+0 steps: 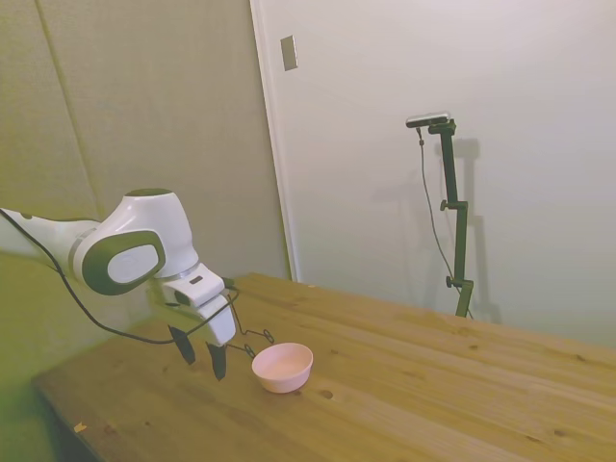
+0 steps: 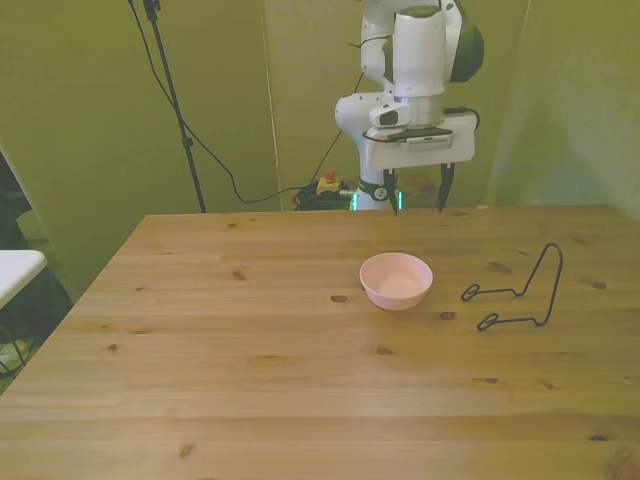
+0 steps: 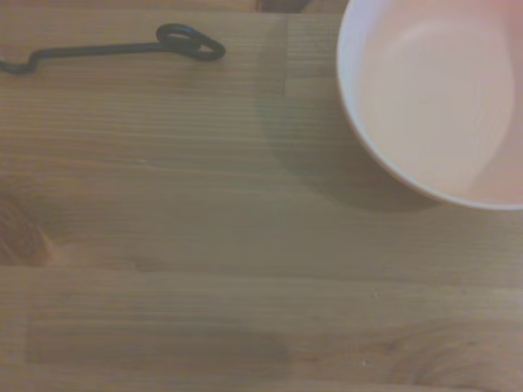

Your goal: Load the bowl

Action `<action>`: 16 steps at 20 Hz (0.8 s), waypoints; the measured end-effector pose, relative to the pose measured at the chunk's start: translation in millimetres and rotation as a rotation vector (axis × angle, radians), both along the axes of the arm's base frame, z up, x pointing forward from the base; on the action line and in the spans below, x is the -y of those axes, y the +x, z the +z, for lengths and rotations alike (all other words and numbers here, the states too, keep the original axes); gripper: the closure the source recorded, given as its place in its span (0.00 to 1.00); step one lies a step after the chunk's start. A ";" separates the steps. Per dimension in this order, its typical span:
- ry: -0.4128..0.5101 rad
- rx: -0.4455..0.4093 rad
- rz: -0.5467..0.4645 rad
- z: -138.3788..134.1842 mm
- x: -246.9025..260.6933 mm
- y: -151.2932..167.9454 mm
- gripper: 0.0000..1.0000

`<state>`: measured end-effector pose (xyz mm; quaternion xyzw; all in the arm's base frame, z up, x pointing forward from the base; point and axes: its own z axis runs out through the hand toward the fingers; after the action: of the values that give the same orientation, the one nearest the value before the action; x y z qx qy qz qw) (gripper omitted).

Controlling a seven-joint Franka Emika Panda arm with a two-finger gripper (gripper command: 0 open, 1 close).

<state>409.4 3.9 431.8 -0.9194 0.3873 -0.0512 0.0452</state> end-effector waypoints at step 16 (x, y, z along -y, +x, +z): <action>-0.090 0.043 -0.100 -6.6 -0.6 92.7 0.00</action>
<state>502.1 4.6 425.2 -0.8988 0.4288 -0.0905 0.0093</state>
